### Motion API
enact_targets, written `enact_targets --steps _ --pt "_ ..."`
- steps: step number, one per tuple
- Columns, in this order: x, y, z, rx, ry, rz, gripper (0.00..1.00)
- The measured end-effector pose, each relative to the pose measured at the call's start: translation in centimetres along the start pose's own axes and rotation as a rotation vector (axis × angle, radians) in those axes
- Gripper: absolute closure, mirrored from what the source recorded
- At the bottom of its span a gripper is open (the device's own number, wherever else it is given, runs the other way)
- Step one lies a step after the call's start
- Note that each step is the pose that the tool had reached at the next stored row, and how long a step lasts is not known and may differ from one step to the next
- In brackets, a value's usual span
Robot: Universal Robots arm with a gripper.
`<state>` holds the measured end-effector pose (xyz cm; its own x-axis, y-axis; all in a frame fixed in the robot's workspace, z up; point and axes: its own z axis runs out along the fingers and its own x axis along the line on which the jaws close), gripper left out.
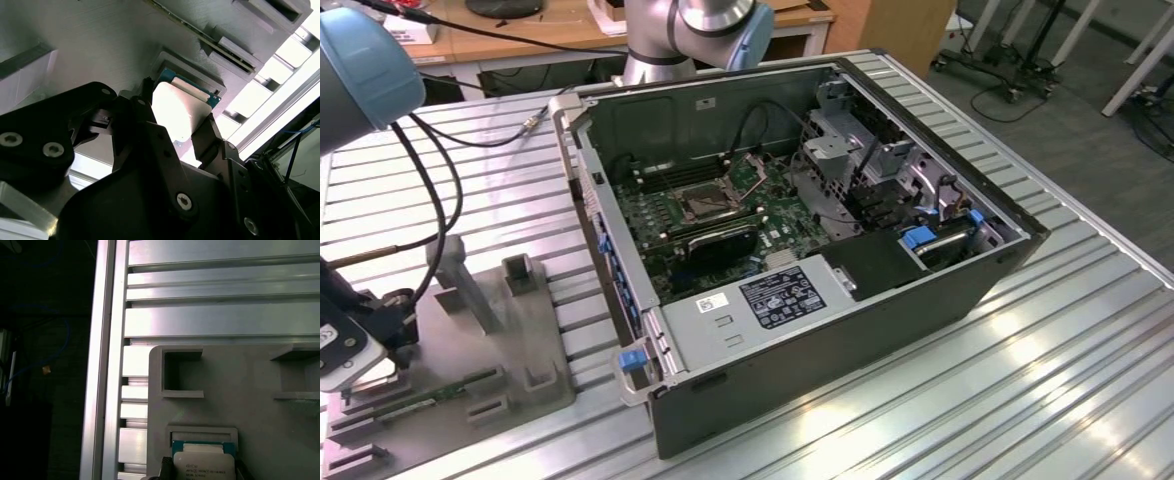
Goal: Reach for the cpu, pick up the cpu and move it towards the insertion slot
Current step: 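Pick up the cpu and move it towards the insertion slot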
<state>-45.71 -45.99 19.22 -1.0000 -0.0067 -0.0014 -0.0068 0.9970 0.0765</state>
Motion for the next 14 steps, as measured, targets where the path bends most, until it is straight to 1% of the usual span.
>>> enact_targets --steps 14 --pt "0.00 0.01 -0.07 0.0074 0.0001 0.000 0.45"
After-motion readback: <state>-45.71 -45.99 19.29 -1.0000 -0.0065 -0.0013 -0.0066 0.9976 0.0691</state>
